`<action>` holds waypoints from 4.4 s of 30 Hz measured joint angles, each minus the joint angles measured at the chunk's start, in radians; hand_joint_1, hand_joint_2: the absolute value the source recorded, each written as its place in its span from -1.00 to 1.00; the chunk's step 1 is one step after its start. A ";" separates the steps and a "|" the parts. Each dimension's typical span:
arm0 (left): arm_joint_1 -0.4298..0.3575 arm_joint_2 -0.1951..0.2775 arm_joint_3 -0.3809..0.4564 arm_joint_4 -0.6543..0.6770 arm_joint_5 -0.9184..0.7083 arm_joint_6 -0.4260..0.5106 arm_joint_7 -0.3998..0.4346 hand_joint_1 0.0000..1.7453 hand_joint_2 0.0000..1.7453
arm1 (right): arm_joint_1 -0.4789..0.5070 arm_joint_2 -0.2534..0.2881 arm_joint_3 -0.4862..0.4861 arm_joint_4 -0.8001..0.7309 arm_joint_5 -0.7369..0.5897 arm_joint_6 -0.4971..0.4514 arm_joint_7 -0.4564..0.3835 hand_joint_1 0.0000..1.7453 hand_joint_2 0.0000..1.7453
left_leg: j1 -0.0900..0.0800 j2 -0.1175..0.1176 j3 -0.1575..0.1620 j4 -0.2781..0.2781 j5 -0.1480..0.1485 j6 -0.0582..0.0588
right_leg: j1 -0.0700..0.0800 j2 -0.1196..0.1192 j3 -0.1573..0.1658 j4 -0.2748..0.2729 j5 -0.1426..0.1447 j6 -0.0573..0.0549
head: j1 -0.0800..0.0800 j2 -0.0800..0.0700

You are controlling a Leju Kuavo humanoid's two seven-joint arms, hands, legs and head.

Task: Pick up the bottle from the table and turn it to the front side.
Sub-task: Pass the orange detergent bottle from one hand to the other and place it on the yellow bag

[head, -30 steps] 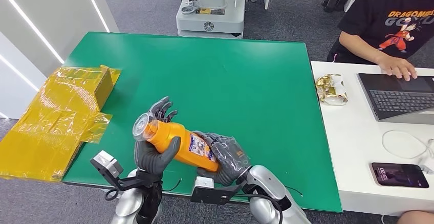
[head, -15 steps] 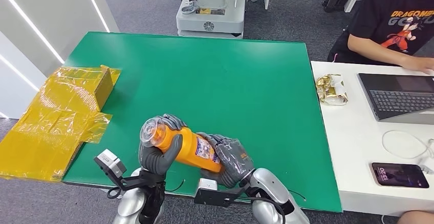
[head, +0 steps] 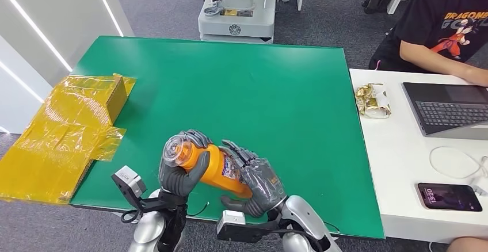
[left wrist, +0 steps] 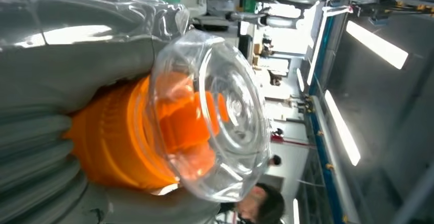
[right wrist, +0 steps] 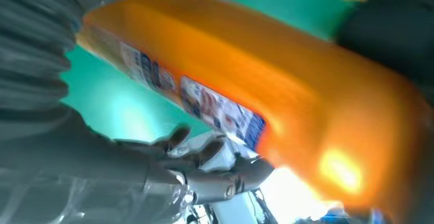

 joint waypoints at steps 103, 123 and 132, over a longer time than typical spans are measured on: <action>-0.568 0.615 -0.106 0.941 -1.355 0.368 0.322 -1.00 1.00 | 0.044 0.021 0.011 -0.286 -0.345 -0.094 -0.193 -1.00 1.00 | 0.001 0.001 0.001 -0.002 0.003 -0.004 | 0.001 0.001 -0.001 0.003 0.001 -0.002 | 0.000 0.000; -0.383 0.635 0.013 0.800 -1.386 0.602 0.356 -1.00 1.00 | 0.024 0.026 0.013 -0.249 -0.357 -0.083 -0.204 -1.00 1.00 | 0.001 0.002 0.002 -0.002 0.004 -0.006 | 0.001 0.002 -0.001 0.005 0.001 -0.002 | 0.000 0.000; -0.259 0.628 0.148 0.647 -1.387 0.671 0.315 -1.00 1.00 | 0.024 0.026 0.014 -0.246 -0.359 -0.096 -0.204 -1.00 1.00 | 0.001 0.001 0.001 -0.002 0.004 -0.006 | 0.001 0.002 -0.002 0.004 0.001 -0.002 | 0.000 0.000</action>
